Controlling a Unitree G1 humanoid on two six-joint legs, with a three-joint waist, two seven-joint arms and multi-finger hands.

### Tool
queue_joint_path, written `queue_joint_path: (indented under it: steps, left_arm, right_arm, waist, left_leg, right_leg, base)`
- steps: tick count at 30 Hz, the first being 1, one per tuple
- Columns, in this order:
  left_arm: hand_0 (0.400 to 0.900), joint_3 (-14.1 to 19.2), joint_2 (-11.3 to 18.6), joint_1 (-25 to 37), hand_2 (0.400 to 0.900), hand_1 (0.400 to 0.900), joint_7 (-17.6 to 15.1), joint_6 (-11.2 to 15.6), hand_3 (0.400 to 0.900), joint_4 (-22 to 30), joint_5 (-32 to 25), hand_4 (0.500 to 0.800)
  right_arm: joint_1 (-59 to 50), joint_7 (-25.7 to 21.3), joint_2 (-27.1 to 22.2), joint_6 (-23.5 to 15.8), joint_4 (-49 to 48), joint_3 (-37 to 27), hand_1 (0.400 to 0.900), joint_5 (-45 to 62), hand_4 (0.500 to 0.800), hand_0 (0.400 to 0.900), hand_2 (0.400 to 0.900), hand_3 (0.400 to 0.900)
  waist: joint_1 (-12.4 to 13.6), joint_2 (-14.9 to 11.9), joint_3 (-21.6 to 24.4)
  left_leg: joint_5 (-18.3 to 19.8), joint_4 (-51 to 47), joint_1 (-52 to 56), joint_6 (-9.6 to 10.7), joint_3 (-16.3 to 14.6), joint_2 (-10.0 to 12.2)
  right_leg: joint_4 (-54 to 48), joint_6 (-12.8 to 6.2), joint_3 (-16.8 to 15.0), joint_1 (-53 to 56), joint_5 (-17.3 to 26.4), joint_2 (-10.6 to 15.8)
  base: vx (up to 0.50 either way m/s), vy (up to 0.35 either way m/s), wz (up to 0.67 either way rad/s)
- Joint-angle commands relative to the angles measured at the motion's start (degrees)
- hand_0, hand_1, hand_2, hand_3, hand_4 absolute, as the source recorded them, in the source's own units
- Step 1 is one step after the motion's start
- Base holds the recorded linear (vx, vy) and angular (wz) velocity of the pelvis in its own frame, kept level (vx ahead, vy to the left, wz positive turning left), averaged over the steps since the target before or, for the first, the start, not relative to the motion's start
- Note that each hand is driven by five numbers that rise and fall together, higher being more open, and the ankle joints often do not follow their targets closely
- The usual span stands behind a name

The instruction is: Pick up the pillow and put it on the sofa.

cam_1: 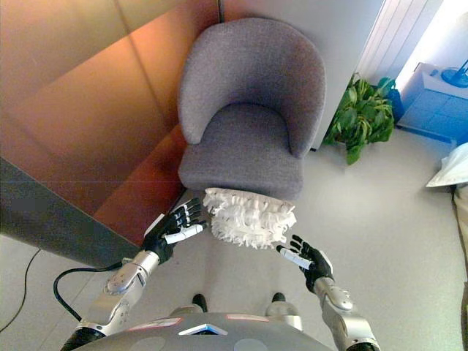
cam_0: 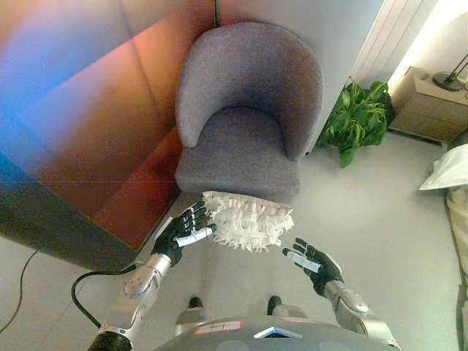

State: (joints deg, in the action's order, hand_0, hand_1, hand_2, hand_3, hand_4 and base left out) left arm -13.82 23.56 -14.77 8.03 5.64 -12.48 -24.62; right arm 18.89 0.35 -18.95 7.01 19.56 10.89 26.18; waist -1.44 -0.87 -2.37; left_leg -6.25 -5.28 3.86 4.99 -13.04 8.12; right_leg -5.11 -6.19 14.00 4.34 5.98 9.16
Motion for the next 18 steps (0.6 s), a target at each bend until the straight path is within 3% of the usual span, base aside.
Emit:
queue_joint_path:
  steps: [1, 18]
  left_arm:
    - [0.900, 3.83, 1.08, 4.21, 0.900, 0.900, 1.09, 5.91, 0.900, 3.99, 0.20, 0.800]
    - [0.900, 3.14, 1.29, 4.39, 0.900, 0.900, -0.08, 5.80, 0.900, 4.36, -0.25, 0.800]
  right_arm:
    - [-5.33, -0.28, 0.70, -2.92, -6.23, -1.12, 0.900, -1.36, 0.800, 0.900, 0.900, 0.900]
    - [-5.96, -1.25, -0.09, -4.03, -6.27, -1.30, 0.900, -1.88, 0.800, 0.900, 0.900, 0.900]
  waist:
    - [-0.86, -1.24, -1.12]
    - [-1.00, -1.08, -1.26]
  left_leg:
    - [7.36, 0.28, 5.22, -1.78, -2.92, -1.25]
    - [6.88, 0.28, 5.64, -1.55, -3.12, -0.53]
  right_leg:
    - [0.11, -2.71, 2.22, 2.41, -1.78, 0.60]
    - [0.11, -1.90, 1.83, 2.83, -2.36, -0.33]
  base:
    - [0.00, 0.000, 0.00]
    - [0.00, -0.002, 0.00]
